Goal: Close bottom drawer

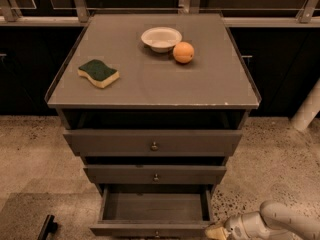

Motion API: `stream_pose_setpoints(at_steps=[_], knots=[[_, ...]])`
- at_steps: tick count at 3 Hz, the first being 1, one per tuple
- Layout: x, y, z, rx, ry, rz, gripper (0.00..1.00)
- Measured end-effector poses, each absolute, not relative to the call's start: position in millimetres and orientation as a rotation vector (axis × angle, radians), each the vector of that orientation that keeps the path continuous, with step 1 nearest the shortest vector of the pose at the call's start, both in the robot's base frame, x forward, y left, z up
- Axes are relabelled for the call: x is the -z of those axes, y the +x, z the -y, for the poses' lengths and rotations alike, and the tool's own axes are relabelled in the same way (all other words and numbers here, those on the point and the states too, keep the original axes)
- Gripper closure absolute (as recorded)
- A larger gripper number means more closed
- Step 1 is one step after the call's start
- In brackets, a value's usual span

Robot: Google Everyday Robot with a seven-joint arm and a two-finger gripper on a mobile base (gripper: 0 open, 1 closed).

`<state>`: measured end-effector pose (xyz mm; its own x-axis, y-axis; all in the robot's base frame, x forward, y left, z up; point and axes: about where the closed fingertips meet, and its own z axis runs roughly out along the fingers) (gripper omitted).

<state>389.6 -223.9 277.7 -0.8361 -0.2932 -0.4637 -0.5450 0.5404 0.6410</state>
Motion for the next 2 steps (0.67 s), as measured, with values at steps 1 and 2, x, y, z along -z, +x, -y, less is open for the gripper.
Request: stream_pose_setpoints(at_steps=[1,2], knots=[[-254,394,230,-1.222,-0.641,-2.467,1.0],[-215,403,239,-1.243,-0.554,-2.447,1.0]])
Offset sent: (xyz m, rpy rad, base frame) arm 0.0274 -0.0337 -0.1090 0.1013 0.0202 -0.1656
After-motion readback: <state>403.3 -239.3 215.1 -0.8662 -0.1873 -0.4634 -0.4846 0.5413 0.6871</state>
